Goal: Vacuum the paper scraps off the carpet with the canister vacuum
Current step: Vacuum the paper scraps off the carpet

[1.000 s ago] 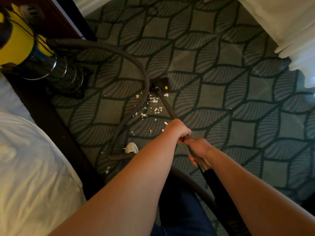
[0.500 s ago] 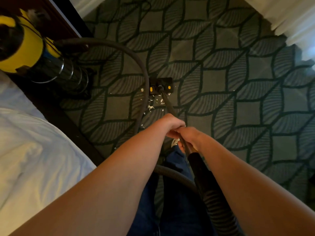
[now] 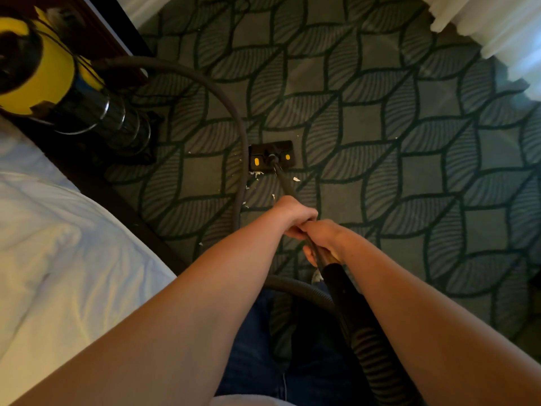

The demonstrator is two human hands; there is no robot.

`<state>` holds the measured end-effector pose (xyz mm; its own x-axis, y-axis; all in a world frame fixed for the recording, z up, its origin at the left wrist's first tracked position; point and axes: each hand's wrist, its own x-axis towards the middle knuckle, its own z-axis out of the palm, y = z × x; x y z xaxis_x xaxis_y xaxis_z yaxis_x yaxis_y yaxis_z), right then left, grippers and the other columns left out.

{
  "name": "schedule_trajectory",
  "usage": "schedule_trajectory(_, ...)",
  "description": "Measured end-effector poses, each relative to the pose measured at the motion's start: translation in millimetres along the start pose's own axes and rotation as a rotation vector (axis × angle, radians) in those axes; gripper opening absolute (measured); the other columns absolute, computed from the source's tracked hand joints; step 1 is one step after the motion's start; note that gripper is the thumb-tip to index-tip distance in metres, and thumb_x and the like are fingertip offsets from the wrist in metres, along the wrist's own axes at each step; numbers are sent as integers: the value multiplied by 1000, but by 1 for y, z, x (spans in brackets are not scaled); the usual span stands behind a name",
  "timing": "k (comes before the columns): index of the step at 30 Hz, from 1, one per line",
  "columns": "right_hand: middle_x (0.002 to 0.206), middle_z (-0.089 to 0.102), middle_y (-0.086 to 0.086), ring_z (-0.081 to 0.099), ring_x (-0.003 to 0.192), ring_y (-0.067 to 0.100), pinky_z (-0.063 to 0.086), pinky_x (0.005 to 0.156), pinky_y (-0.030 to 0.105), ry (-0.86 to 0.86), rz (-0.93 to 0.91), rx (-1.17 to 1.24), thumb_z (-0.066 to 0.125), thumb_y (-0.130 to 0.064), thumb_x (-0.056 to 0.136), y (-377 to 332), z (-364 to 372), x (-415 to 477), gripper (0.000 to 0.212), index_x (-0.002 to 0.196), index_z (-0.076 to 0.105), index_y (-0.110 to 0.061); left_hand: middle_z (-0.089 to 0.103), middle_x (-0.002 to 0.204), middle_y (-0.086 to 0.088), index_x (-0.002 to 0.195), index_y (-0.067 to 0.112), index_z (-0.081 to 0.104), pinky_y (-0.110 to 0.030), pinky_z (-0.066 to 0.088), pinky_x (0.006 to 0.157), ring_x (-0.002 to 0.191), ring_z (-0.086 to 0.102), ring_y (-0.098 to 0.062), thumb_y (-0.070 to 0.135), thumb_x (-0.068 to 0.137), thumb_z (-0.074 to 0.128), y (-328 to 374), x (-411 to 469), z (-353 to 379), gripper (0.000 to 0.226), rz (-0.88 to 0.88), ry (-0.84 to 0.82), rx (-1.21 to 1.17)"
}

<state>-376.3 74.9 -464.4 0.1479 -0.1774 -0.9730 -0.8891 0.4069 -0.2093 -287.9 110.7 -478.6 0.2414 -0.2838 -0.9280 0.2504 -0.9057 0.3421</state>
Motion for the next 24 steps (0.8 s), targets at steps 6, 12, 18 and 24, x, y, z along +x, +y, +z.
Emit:
schedule_trajectory(6,56,52,11,49,43,19,42,41,26,-34,-16,-42,41,-37,105,34,-15,3,38,115,56,-3,71,89,-18,97,0,65,-37,62,72,78,73,-29,14,81,67,-11,-8,37,22,-23,66,-11)
schedule_trajectory(12,57,52,11,49,45,19,42,40,25,-36,-13,-127,42,-36,105,66,-46,-2,35,100,55,-4,70,95,-18,96,0,65,-41,62,74,81,72,-30,13,79,69,-18,-19,82,22,-22,81,-98)
schedule_trajectory(18,48,52,10,49,44,21,43,45,31,-50,-34,-202,42,-37,105,93,-62,-4,40,101,57,0,69,98,-18,97,1,65,-38,62,74,84,72,-29,14,82,68,-29,-27,113,19,-19,97,-147)
schedule_trajectory(24,53,50,11,47,44,21,40,42,28,-32,-22,-227,42,-36,105,128,-74,-13,37,104,55,-1,68,95,-16,95,0,65,-37,63,71,82,72,-28,12,80,68,-44,-37,145,19,-39,72,-190)
